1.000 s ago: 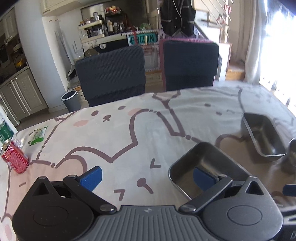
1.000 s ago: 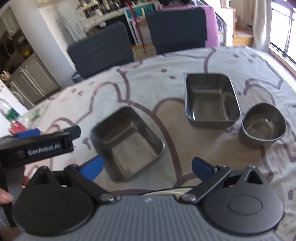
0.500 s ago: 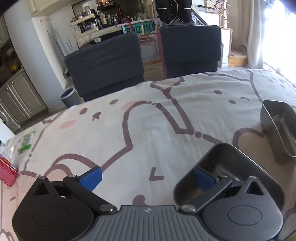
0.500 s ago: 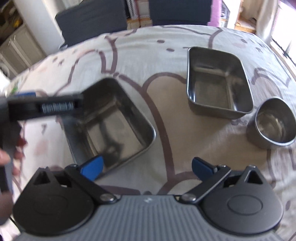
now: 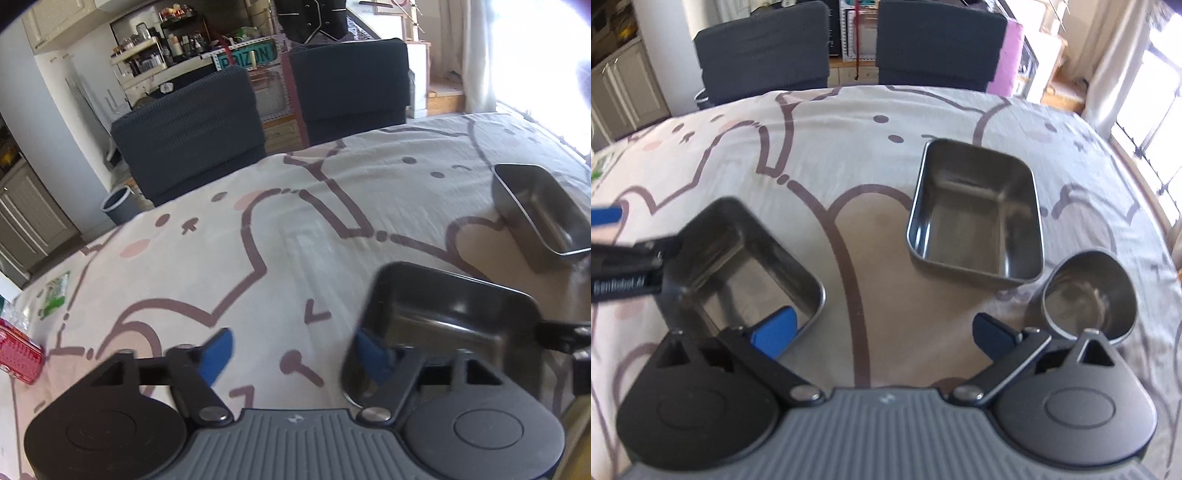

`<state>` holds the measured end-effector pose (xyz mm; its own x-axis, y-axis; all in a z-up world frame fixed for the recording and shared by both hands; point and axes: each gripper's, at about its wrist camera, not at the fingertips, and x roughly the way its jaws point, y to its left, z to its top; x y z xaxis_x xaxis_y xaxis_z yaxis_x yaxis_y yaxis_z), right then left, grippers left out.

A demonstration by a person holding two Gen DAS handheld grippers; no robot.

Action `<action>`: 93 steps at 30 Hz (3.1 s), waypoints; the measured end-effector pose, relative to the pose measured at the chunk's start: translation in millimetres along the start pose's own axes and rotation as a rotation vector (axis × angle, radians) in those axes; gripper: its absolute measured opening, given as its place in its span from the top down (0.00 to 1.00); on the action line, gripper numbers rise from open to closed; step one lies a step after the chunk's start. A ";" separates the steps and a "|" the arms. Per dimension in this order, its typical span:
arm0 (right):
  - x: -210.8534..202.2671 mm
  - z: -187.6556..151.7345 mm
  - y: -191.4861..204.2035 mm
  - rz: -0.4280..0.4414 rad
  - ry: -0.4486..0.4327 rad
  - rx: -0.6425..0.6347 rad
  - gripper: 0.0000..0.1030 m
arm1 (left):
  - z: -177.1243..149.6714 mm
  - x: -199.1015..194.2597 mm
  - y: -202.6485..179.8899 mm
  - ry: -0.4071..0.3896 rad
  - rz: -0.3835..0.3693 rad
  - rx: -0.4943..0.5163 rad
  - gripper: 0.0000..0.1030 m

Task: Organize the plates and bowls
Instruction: 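Move both grippers to the steel square dish and close on its rim, then lift the steel square dish with both grippers and carry it across the table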

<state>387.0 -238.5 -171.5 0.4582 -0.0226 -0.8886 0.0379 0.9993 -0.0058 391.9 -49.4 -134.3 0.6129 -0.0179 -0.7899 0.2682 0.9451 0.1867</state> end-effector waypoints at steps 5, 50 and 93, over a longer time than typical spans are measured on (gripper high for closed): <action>3.7 2.8 4.2 0.093 0.052 0.082 0.11 | -6.5 -6.2 3.2 0.010 -0.026 -0.011 0.65; -50.6 -49.1 178.0 0.454 0.047 -0.233 0.91 | -147.9 -116.2 139.6 0.099 -0.056 -0.350 0.97; -43.4 -68.2 193.6 0.388 0.106 -0.258 0.34 | -177.2 -105.5 155.7 0.192 -0.070 -0.335 0.11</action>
<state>313.9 -42.0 -165.3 0.3016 0.3438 -0.8893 -0.3458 0.9086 0.2340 237.4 157.5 -125.5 0.4430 -0.0547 -0.8949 0.0277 0.9985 -0.0473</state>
